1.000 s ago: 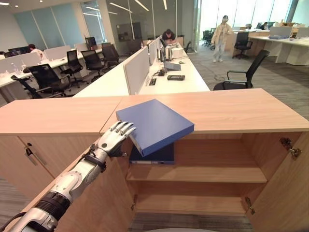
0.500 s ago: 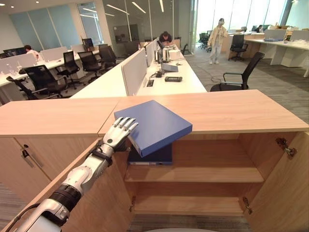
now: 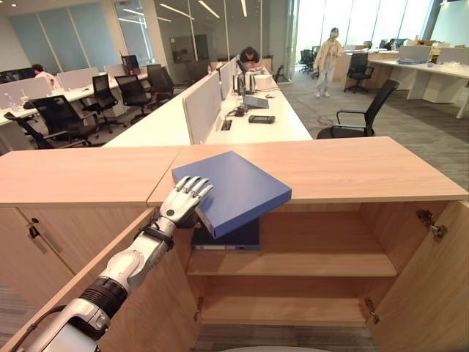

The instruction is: Put the empty folder in the office cabinet

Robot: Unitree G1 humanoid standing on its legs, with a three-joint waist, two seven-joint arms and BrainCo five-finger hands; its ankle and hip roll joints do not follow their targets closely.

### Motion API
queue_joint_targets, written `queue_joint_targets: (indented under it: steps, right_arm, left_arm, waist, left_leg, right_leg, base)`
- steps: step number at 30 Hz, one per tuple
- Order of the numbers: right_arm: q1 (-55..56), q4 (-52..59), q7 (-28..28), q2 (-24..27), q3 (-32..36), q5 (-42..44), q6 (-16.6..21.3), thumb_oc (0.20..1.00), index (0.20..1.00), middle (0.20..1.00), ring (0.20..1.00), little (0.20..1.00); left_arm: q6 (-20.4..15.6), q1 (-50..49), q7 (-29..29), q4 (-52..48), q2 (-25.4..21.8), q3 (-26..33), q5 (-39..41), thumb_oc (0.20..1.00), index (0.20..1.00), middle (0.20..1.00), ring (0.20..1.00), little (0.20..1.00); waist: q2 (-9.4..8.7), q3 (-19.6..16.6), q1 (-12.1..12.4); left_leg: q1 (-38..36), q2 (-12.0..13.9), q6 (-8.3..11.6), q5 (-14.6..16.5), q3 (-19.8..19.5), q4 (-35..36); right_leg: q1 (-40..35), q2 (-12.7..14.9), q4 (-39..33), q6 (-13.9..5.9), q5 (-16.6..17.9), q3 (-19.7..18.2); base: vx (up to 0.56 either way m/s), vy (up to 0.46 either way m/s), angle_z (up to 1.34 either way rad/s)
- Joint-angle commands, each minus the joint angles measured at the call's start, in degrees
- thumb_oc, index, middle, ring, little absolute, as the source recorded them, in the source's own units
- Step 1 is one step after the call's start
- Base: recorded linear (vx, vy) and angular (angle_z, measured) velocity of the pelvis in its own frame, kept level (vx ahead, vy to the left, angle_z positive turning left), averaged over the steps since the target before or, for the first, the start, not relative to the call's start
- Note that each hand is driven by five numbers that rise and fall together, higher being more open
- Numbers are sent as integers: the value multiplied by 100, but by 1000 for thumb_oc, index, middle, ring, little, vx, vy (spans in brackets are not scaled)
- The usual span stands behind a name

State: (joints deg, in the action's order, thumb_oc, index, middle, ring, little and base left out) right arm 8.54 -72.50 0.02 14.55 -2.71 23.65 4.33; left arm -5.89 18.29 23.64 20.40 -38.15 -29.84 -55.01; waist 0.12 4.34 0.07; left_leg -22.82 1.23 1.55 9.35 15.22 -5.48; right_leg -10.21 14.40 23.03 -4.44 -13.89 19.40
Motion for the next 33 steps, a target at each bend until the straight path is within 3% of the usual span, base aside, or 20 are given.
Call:
queue_joint_targets:
  steps: [1,22,23,25,33]
  right_arm:
    - [-236,-342,10,-5,-83,172,133,1000,1000,1000,1000,1000]
    - [-125,-301,16,-105,-306,151,126,1000,1000,1000,1000,1000]
    - [-123,-298,16,-104,-303,153,125,1000,1000,1000,1000,1000]
    - [-101,-262,18,-113,-344,137,127,1000,1000,1000,1000,1000]
    - [13,-294,34,-134,-347,107,115,1000,1000,1000,1000,1000]
  left_arm:
    - [96,726,119,67,1,-92,-25,1000,1000,1000,1000,1000]
    - [321,1349,213,638,579,-406,93,1000,1000,1000,1000,1000]
    - [321,1361,225,660,590,-417,94,809,809,809,809,809]
    - [366,1379,222,783,650,-395,166,200,200,200,200,200]
    - [413,1310,133,1012,732,-449,130,200,200,200,200,200]
  waist:
    - [-164,74,-166]
    - [-219,-62,-363]
    - [-218,-58,-359]
    - [-224,-77,-386]
    - [-239,-119,-428]
  left_leg:
    - [62,-88,-178,897,168,-1129]
    - [-179,-126,-161,889,160,-950]
    - [-184,-127,-161,888,160,-947]
    - [-233,-128,-162,891,170,-922]
    - [-408,-132,-149,902,177,-827]
  right_leg:
    - [-1500,381,-1190,-470,536,634]
    - [-1635,413,-1259,-494,575,613]
    - [-1638,413,-1259,-494,574,613]
    - [-1654,411,-1252,-493,573,601]
    - [-1752,422,-1274,-512,578,591]
  base:
    - [0,0,0]
    - [0,0,0]
    - [0,0,0]
    - [36,-20,-2]
    - [23,-14,0]
